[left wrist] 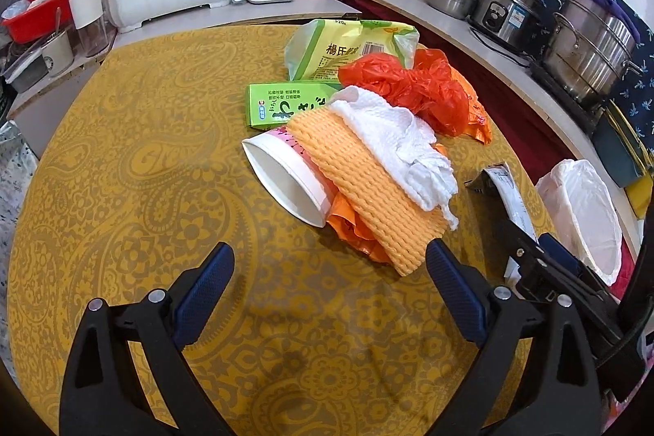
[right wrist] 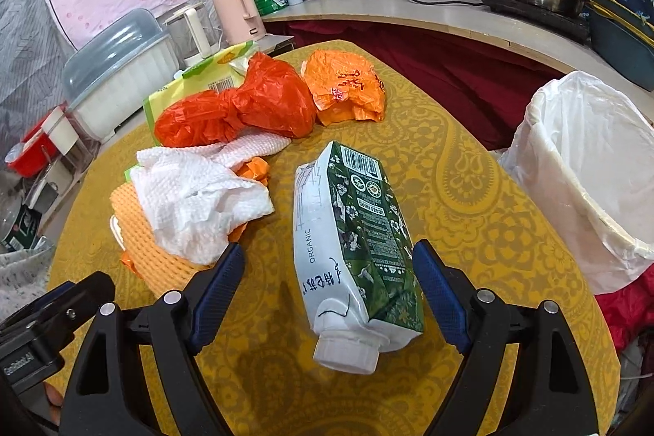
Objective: Collect trash
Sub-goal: 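Reach the right gripper to the green drink pouch and grasp it, then grasp the white tissue on the pile with the left gripper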
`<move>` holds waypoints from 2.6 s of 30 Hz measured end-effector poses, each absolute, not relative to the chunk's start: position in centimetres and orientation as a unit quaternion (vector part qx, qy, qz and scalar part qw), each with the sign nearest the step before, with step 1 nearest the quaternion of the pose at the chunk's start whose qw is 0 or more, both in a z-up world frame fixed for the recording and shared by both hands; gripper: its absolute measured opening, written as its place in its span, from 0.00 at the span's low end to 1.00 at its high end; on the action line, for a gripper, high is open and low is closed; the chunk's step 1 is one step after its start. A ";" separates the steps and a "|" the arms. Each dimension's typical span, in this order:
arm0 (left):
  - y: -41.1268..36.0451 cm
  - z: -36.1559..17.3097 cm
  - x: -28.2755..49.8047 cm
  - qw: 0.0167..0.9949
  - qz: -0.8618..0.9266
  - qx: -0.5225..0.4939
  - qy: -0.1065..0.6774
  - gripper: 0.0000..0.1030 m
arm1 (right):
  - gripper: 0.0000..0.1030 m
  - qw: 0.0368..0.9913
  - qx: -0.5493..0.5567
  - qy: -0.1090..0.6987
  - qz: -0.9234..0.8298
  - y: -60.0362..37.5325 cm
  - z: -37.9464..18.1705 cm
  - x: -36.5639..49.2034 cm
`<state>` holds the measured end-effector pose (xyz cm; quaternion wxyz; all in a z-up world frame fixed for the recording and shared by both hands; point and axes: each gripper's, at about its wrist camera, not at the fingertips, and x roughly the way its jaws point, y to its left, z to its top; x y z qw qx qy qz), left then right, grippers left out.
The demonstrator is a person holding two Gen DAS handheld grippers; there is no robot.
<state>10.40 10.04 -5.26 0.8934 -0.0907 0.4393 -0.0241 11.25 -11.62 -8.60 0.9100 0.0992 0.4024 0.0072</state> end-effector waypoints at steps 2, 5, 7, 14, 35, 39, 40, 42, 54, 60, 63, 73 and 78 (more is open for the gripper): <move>10.2 -5.3 10.6 0.892 -0.024 -0.095 0.441 0.88 | 0.78 0.909 0.097 0.405 0.005 -11.5 -8.9 11.6; 10.5 -5.5 10.8 0.891 -0.023 -0.100 0.443 0.88 | 0.78 0.907 0.097 0.410 0.003 -11.5 -9.4 12.1; 10.6 -5.6 10.9 0.890 -0.023 -0.101 0.444 0.88 | 0.78 0.906 0.096 0.412 -0.001 -11.4 -9.6 12.4; 10.8 -6.0 11.4 0.886 -0.024 -0.108 0.451 0.88 | 0.77 0.902 0.100 0.419 -0.008 -11.9 -10.3 13.2; 9.8 -5.7 10.8 0.887 -0.035 -0.109 0.448 0.88 | 0.33 0.900 0.175 0.399 0.011 -16.2 -8.7 11.2; 9.7 -5.9 10.8 0.883 -0.038 -0.118 0.453 0.88 | 0.29 0.897 0.191 0.398 0.020 -16.9 -8.4 10.5; 9.6 -5.9 10.8 0.882 -0.039 -0.120 0.454 0.88 | 0.29 0.897 0.191 0.398 0.021 -16.9 -8.3 10.5; 9.3 -5.8 10.8 0.882 -0.040 -0.119 0.454 0.87 | 0.28 0.898 0.192 0.396 0.024 -16.9 -8.2 10.3; 5.6 -3.9 12.5 0.893 -0.071 -0.094 0.435 0.69 | 0.26 0.900 0.212 0.379 0.025 -18.4 -7.6 9.1; 2.7 -5.0 15.2 0.895 -0.066 -0.054 0.439 0.54 | 0.22 0.899 0.221 0.377 0.028 -19.3 -7.6 9.0; 2.1 -6.2 16.2 0.888 -0.056 -0.042 0.455 0.29 | 0.22 0.897 0.224 0.380 0.030 -19.7 -8.0 9.1; 2.1 -4.8 15.3 0.892 -0.086 -0.053 0.440 0.07 | 0.23 0.886 0.231 0.400 0.031 -19.5 -9.2 9.4; 2.7 -2.8 14.0 0.894 -0.109 -0.075 0.429 0.06 | 0.21 0.888 0.227 0.399 0.038 -19.0 -9.1 9.1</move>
